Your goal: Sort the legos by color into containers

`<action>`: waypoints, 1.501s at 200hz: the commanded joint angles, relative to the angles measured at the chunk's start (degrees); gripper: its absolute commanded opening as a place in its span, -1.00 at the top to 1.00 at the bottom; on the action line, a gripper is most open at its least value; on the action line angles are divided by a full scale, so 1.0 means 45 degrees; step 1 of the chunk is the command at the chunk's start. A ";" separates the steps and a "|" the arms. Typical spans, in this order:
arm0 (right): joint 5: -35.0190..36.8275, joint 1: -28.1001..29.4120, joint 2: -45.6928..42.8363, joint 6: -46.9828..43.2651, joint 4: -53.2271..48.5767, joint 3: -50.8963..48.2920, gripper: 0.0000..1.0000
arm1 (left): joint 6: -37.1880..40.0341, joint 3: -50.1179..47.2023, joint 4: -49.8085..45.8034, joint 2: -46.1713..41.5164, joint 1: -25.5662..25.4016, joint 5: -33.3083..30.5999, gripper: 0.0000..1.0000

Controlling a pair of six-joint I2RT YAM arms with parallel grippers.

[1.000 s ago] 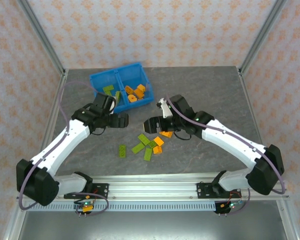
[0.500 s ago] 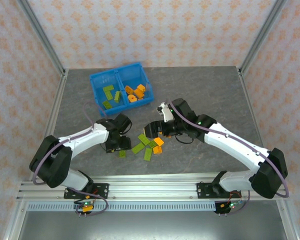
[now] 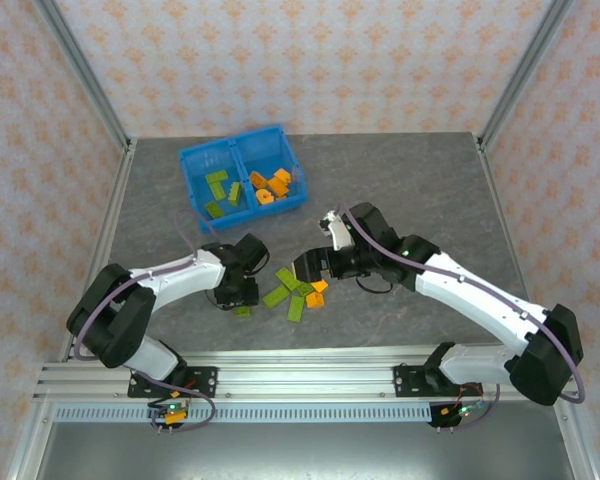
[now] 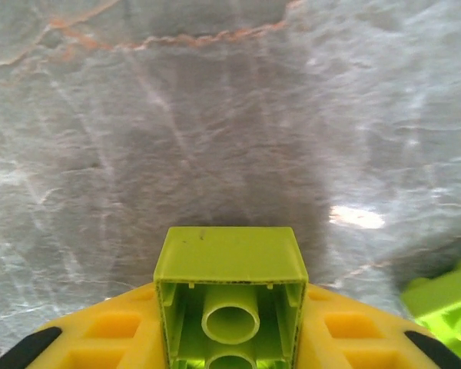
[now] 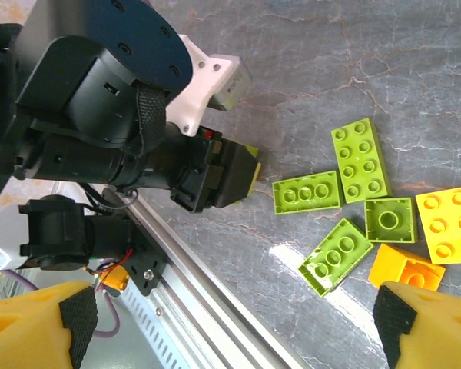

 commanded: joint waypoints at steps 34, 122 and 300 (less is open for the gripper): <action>-0.0062 0.0129 -0.0321 0.0188 0.0087 0.0019 -0.88 | 0.1249 0.3224 -0.1812 -0.1915 0.0161 -0.2645 0.36; 0.0860 0.0235 -0.1202 0.0584 0.0109 -0.0095 -0.88 | 0.3993 0.9250 -0.0886 0.1823 0.3526 -0.4490 0.40; 0.2171 0.0333 -0.1585 0.0953 -0.0163 -0.0200 -0.88 | 0.4007 1.3852 -0.1190 0.6623 0.6158 -0.1757 -0.16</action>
